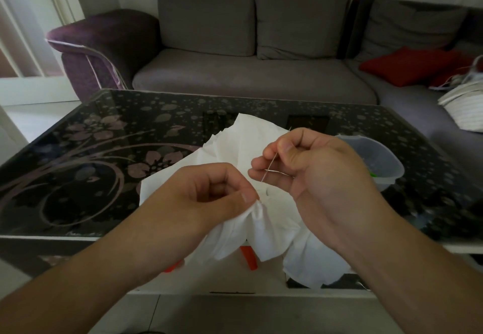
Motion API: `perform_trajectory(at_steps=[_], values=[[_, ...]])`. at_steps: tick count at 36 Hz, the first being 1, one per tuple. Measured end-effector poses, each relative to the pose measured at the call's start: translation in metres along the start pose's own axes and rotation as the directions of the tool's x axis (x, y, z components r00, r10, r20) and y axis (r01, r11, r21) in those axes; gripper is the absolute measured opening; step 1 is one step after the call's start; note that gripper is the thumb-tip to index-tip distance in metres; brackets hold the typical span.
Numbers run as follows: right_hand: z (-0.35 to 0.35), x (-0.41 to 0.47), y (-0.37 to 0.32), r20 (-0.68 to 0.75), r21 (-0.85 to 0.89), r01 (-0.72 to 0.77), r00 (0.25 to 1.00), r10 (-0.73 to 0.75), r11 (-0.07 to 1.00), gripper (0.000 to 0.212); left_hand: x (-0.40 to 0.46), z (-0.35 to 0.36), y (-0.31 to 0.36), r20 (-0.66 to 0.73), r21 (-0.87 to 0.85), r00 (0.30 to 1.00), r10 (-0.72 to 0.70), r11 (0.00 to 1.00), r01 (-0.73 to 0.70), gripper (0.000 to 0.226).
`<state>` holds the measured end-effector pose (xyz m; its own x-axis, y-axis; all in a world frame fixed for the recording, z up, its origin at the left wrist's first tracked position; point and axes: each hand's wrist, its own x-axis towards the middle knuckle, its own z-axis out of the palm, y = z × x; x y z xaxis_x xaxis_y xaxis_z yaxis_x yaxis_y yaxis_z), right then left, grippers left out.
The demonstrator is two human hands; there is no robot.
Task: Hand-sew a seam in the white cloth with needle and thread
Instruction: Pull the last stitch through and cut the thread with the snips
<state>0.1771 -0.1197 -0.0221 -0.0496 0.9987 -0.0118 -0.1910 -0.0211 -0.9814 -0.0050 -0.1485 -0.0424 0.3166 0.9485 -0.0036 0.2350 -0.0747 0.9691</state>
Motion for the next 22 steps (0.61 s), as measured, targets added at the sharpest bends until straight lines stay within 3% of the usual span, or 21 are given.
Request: perform_trajectory(at_steps=[10,22], values=[[0.0016,0.0005,0.0009,-0.007,-0.067,0.071,0.997,-0.071,0.995,0.027,0.0007,-0.0017,0.0037,0.024,0.111,0.997,0.068,0.991,-0.07,0.018],[0.0067,0.001,0.0031,0.034,-0.155,0.138,0.99,-0.134,0.978,0.026,-0.0011,-0.0018,0.0075,0.059,0.232,0.997,0.04,0.971,-0.053,0.033]])
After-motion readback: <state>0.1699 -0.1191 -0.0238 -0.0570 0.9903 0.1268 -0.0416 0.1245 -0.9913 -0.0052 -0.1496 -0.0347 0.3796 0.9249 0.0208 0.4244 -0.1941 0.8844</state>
